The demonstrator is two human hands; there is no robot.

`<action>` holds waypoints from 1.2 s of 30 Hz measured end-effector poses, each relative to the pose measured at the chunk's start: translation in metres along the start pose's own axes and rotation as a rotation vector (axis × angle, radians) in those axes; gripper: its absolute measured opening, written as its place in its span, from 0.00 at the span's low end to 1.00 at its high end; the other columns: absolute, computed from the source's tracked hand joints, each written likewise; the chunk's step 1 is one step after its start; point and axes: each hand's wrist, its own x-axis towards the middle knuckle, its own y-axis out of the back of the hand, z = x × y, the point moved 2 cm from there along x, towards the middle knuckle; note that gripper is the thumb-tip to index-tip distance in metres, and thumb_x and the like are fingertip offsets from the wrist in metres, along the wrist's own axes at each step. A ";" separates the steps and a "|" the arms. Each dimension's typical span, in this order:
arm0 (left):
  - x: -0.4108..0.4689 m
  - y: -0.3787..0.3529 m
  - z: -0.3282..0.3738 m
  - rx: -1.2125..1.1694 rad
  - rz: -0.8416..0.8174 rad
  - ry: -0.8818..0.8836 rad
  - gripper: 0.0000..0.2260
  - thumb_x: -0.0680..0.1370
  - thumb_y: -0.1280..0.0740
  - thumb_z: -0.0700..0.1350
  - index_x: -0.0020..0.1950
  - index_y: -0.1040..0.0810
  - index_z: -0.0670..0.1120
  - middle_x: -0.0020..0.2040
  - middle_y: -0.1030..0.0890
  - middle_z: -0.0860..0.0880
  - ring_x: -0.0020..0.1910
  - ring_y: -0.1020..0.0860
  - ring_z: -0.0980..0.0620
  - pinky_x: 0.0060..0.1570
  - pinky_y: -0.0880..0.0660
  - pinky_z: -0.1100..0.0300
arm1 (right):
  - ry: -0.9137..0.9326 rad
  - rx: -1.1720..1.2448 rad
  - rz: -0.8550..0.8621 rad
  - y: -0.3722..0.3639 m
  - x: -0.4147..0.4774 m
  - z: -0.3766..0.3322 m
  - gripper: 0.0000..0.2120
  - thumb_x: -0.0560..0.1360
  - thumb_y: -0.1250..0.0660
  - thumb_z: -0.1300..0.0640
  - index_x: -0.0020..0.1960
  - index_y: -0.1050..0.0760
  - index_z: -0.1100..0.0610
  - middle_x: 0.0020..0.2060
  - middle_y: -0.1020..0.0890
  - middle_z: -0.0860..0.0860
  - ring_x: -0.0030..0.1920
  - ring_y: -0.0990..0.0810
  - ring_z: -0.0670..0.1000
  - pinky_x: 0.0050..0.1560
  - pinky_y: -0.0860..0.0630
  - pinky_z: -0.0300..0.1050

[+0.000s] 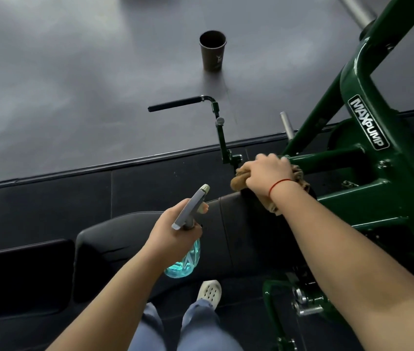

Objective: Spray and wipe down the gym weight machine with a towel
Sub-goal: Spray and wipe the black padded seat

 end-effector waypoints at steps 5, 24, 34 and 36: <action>0.000 -0.008 0.007 -0.022 -0.036 -0.037 0.20 0.76 0.31 0.33 0.54 0.19 0.59 0.40 0.21 0.40 0.41 0.21 0.38 0.47 0.19 0.44 | -0.276 0.246 0.127 0.013 -0.024 0.064 0.18 0.77 0.39 0.50 0.66 0.25 0.42 0.60 0.24 0.55 0.62 0.27 0.61 0.62 0.31 0.58; 0.003 -0.049 0.029 -0.041 -0.174 -0.127 0.20 0.74 0.33 0.27 0.54 0.17 0.51 0.36 0.23 0.41 0.34 0.26 0.50 0.38 0.26 0.58 | -0.854 1.017 0.661 -0.113 -0.183 0.089 0.22 0.81 0.35 0.51 0.71 0.31 0.59 0.65 0.26 0.60 0.61 0.23 0.63 0.57 0.24 0.57; -0.008 -0.054 0.022 -0.022 -0.185 -0.114 0.19 0.74 0.33 0.26 0.54 0.17 0.49 0.31 0.28 0.54 0.29 0.30 0.59 0.32 0.29 0.66 | -0.999 1.080 1.073 -0.137 -0.185 0.034 0.29 0.81 0.39 0.48 0.80 0.43 0.50 0.65 0.31 0.60 0.58 0.24 0.61 0.58 0.23 0.57; -0.010 -0.054 0.021 0.004 -0.181 -0.113 0.19 0.74 0.34 0.26 0.55 0.17 0.47 0.28 0.29 0.55 0.26 0.32 0.60 0.29 0.31 0.69 | -1.110 1.196 1.040 -0.152 -0.191 0.004 0.32 0.81 0.41 0.45 0.80 0.45 0.57 0.66 0.32 0.63 0.60 0.26 0.64 0.61 0.25 0.62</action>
